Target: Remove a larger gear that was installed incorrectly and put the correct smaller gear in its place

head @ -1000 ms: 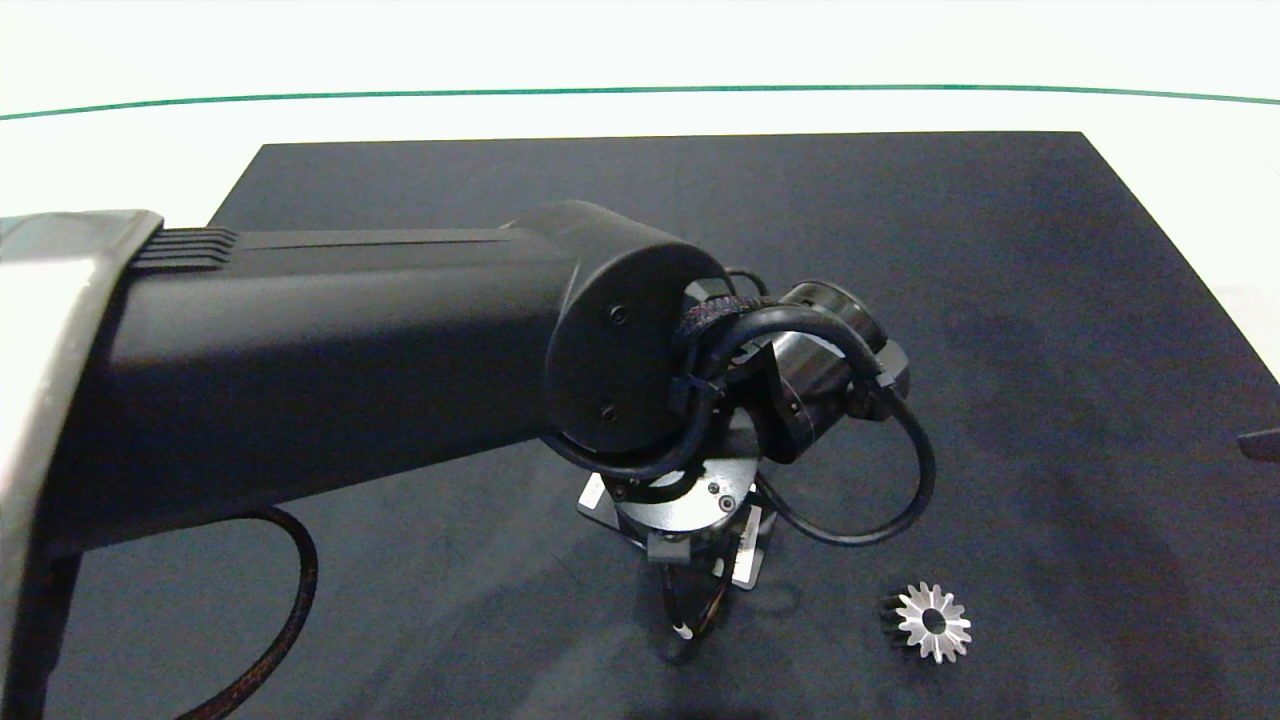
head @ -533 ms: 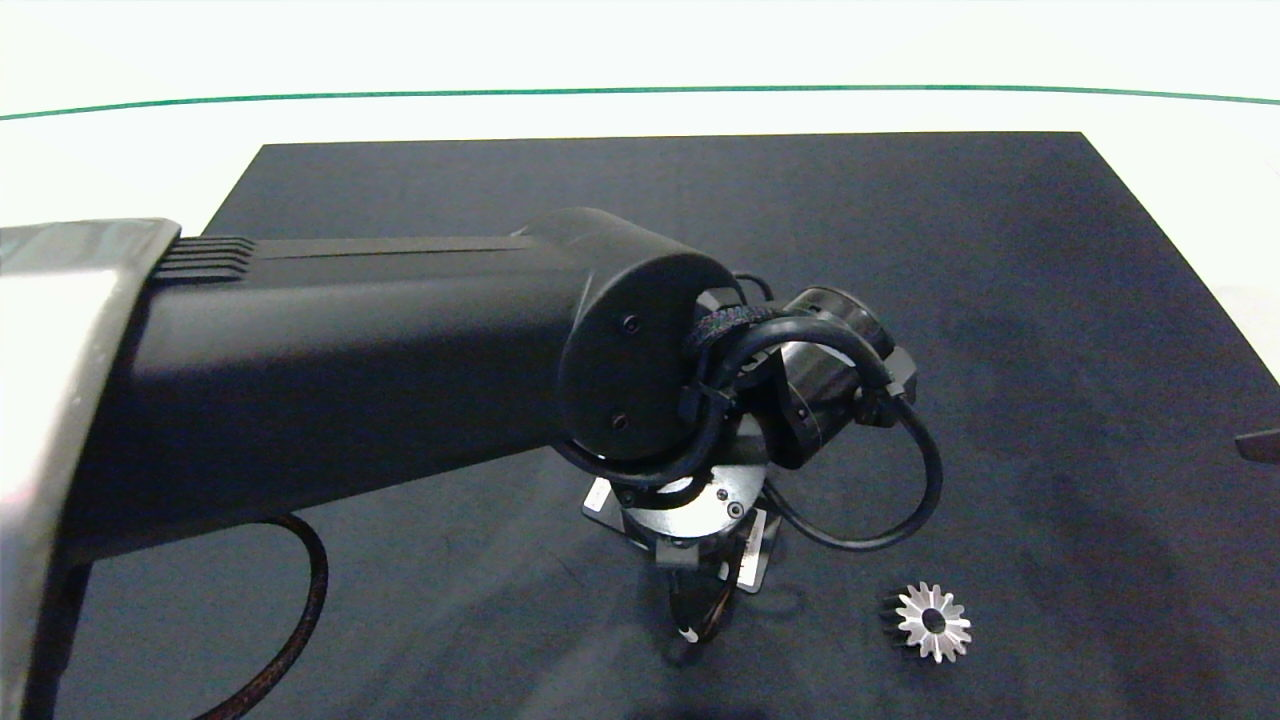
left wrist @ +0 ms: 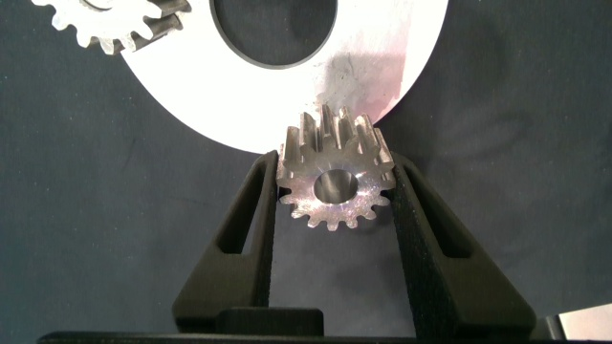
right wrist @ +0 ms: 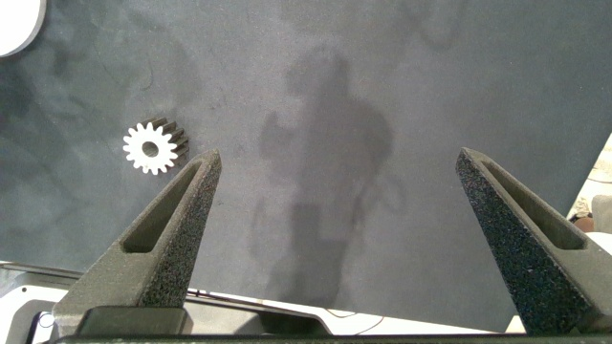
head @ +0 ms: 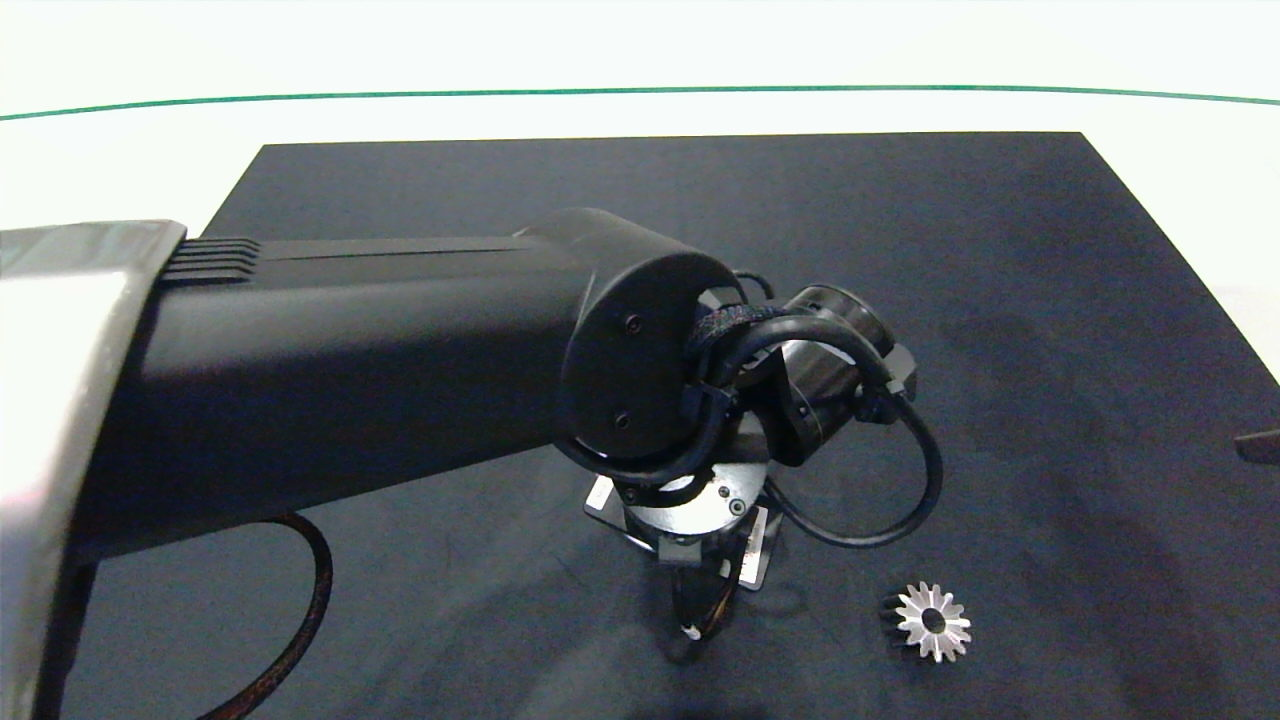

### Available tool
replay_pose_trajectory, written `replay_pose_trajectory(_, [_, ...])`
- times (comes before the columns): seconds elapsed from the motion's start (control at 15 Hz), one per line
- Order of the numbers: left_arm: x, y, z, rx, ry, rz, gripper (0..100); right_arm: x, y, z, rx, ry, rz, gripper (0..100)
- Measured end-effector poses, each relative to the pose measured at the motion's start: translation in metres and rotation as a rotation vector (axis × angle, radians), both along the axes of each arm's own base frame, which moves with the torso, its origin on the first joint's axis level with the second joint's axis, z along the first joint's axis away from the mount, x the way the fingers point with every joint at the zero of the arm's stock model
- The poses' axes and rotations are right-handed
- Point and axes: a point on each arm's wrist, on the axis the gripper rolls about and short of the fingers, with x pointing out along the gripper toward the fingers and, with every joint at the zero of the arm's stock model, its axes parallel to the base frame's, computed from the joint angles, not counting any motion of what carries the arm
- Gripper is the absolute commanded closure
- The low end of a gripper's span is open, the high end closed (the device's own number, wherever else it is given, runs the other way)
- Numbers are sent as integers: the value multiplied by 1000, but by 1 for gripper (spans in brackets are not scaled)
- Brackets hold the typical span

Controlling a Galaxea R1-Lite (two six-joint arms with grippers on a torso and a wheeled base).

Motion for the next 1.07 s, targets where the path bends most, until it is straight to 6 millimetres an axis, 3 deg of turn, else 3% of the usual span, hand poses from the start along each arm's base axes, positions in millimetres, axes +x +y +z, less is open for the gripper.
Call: replay_pose_trajectory(1.07, [2,-2,-3,0,-4,2,87,-1,0,-1,-6,3,9,0])
